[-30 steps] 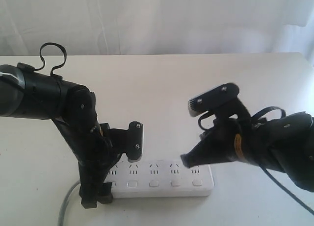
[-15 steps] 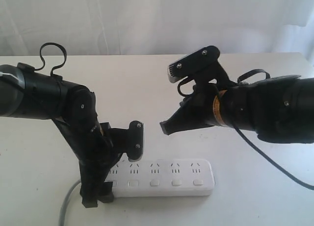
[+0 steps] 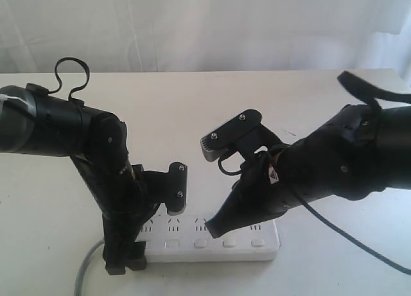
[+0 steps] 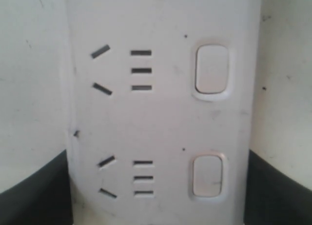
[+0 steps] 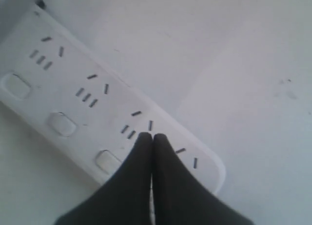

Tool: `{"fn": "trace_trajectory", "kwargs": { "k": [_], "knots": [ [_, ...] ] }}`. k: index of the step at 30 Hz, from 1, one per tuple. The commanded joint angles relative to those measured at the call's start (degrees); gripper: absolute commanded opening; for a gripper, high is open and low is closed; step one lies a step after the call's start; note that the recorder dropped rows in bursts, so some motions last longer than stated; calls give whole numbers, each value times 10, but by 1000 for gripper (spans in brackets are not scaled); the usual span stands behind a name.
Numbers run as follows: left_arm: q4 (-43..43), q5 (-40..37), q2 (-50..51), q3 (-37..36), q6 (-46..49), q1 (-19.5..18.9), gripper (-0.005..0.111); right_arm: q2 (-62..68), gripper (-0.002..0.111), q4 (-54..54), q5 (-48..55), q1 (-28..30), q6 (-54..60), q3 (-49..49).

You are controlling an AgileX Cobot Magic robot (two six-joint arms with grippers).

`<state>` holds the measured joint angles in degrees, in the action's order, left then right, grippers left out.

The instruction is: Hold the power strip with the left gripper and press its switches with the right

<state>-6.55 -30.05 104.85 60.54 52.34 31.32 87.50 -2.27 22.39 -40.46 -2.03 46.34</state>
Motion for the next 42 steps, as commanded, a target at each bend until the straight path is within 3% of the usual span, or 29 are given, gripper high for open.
{"fn": "trace_trajectory", "kwargs": {
  "k": [1, 6, 12, 20, 24, 42],
  "knots": [
    [-2, -39, 33, -5, -13, 1, 0, -21, 0, 112, 21, -2, 112, 6],
    [-2, -16, 39, -5, -13, 1, 0, -11, 0, 134, 41, -2, 127, 6],
    [-6, -1, 39, -5, -16, 1, 0, -3, 0, 207, -19, -20, 204, 6],
    [-6, 5, 39, -5, -37, 1, 0, 99, 0, 246, -40, -25, 217, 6],
    [-6, 15, 39, -5, -39, 1, 0, 99, 0, 334, -49, -41, 300, 10],
    [-4, -2, 39, -5, -39, 1, 0, 99, 0, 321, -84, -48, 304, 10]
  ]
}}
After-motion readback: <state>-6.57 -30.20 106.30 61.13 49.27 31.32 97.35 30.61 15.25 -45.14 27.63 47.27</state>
